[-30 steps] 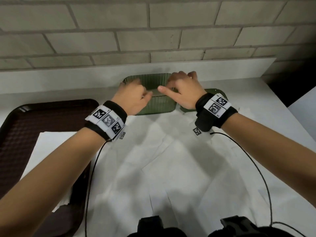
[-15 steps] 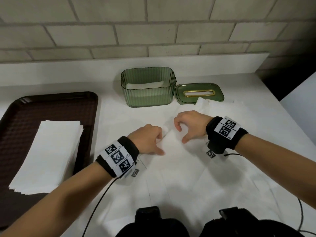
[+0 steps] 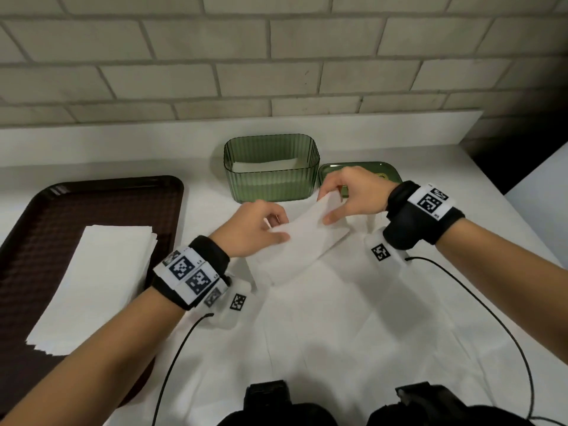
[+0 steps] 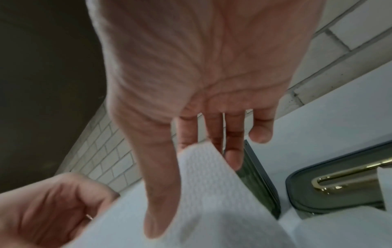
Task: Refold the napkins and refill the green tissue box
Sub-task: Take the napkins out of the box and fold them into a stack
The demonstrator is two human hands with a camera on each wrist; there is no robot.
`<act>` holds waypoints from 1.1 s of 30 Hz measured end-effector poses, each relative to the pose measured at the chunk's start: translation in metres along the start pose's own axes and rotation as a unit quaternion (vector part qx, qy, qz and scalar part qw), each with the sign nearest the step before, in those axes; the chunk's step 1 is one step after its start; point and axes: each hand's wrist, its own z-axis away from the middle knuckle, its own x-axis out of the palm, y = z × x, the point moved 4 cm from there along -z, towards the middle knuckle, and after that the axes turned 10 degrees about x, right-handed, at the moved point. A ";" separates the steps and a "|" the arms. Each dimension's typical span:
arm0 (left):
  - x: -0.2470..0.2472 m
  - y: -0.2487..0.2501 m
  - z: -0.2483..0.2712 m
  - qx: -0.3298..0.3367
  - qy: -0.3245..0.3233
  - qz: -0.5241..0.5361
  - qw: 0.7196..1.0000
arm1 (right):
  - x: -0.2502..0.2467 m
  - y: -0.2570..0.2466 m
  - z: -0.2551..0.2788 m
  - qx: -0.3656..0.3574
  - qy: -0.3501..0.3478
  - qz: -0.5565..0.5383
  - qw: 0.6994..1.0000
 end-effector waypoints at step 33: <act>-0.017 -0.012 0.026 -0.156 0.111 0.602 0.775 | 0.046 -0.004 -0.004 0.139 -0.076 -0.575 0.803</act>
